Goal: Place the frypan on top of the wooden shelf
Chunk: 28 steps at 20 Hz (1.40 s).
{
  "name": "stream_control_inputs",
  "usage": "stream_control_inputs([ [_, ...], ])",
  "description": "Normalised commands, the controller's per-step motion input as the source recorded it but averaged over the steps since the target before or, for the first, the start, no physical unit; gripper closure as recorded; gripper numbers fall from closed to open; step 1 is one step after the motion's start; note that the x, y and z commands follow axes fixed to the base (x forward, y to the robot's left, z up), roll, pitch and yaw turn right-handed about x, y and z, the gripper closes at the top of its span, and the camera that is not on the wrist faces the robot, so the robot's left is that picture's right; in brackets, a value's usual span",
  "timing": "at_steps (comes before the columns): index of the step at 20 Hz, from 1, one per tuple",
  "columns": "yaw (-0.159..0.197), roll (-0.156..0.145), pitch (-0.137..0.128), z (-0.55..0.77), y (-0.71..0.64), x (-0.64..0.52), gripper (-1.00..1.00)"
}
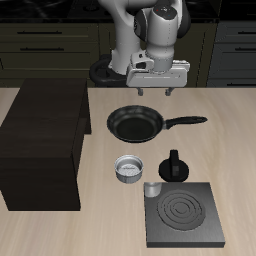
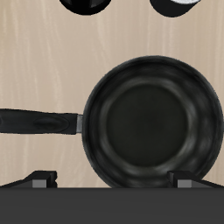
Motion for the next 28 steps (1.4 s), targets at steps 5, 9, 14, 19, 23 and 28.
stream_control_inputs([
  [5,0.07,0.022,0.005,-0.33,0.19,-0.06,-1.0],
  [9,0.02,0.0,-0.011,-0.23,0.1,-0.09,-1.0],
  [14,-0.01,-0.011,-0.014,-0.16,0.01,-0.08,-1.0],
  [19,-0.003,-0.003,-0.029,-0.12,-0.01,-0.11,-1.0],
  [23,-0.007,0.01,-0.053,-0.13,0.03,-0.16,-1.0],
  [28,-0.031,0.009,0.005,-0.08,-0.02,0.02,-1.0],
])
